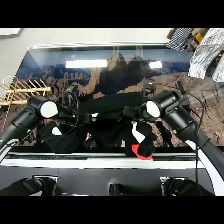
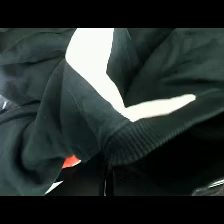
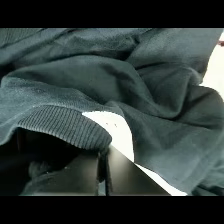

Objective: Fold the clothes and pants, and hang the long-sleeved shirts on hangers.

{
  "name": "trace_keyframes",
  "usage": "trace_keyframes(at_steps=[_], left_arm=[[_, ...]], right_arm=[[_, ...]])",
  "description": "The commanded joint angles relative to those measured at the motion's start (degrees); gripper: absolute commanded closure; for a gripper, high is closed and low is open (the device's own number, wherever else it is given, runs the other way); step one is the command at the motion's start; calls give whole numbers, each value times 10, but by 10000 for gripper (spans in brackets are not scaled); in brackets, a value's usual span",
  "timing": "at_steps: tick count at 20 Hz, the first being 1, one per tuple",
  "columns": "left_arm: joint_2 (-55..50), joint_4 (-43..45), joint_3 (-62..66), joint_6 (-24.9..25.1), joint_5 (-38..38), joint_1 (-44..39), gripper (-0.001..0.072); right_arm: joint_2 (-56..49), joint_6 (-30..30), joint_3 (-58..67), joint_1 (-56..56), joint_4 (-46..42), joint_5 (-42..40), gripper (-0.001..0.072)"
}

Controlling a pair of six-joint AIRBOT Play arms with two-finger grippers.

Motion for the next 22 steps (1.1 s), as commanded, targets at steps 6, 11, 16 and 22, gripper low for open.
trace_keyframes(at_steps=[6, 11, 16, 22], left_arm=[[43, 18, -3, 27, -37, 109, 83], [151, 80, -23, 195, -68, 396, 92], [152, 78, -24, 250, -51, 599, 93], [20, -13, 39, 251, 33, 824, 92]], right_arm=[[-3, 3, -15, 1, 42, -14, 673], [-3, -21, -15, 1, 56, -12, 672], [-3, -24, -15, 1, 63, 1, 672], [-3, -26, -15, 1, 64, 7, 672]])
